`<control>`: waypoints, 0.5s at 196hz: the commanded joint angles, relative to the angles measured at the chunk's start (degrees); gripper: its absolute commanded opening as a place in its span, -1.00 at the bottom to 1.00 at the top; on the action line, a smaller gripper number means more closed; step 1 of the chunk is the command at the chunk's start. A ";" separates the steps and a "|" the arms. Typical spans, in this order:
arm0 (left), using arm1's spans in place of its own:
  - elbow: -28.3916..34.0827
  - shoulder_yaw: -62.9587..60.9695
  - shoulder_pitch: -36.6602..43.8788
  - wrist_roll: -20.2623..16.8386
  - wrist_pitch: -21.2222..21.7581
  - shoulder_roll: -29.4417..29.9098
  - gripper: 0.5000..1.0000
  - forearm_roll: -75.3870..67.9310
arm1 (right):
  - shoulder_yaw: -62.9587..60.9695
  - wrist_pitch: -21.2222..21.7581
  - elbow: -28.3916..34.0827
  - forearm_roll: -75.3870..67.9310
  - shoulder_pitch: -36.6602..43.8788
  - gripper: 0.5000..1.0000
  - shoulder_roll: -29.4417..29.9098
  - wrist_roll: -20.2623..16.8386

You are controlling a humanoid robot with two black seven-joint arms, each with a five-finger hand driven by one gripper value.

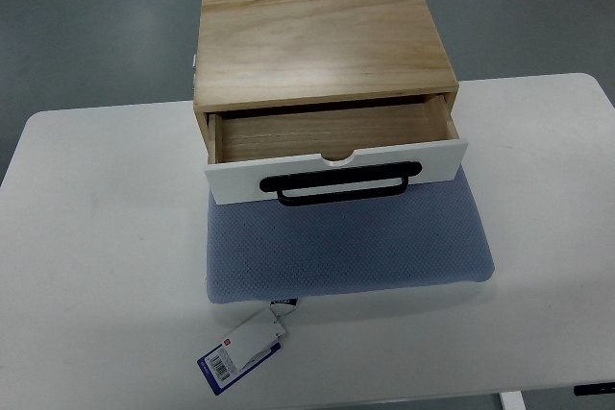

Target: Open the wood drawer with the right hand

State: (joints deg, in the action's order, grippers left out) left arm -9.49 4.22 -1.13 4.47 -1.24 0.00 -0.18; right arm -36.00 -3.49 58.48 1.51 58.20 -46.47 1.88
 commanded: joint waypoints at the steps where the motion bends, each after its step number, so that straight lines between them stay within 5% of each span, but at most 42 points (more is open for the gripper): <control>1: 0.00 0.00 -0.01 0.01 0.01 0.00 1.00 0.00 | -5.39 0.06 -2.23 0.43 -5.38 0.73 3.75 -0.04; 98: 0.00 0.00 -0.01 0.01 0.01 0.00 1.00 0.00 | -11.55 0.50 -6.36 0.43 -16.54 0.74 15.09 1.19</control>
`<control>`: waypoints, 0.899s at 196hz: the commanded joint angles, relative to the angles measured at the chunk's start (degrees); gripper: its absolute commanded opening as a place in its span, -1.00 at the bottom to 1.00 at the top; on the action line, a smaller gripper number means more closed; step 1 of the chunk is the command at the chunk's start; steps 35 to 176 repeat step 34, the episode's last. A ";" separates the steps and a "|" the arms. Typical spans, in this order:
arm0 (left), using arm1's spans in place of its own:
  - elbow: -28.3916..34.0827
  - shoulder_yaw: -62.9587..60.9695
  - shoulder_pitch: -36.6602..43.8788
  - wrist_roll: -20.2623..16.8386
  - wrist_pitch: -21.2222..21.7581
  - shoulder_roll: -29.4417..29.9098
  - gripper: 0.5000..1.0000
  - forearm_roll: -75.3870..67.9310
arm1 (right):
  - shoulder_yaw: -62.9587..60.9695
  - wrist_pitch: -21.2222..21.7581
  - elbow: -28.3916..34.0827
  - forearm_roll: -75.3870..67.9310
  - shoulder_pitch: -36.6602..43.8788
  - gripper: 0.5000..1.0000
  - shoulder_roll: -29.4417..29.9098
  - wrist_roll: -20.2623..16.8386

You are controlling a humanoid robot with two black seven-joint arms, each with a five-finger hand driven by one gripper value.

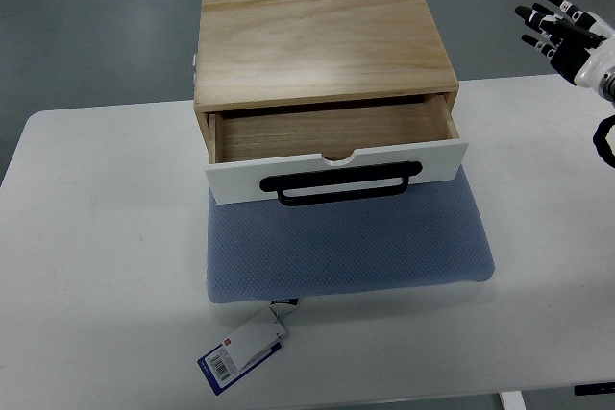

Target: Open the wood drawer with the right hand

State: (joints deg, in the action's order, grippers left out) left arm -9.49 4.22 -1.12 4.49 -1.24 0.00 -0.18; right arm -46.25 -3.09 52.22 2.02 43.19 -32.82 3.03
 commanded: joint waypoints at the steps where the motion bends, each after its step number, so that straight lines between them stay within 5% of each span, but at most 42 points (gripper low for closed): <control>1: 0.00 0.00 -0.03 0.00 0.00 0.00 1.00 0.00 | -1.30 0.10 -0.10 -0.08 -1.53 0.74 1.45 0.05; 176: 0.00 0.00 -0.03 0.00 0.00 0.00 1.00 0.00 | -4.82 0.10 -0.10 0.09 -3.90 0.74 4.52 -0.04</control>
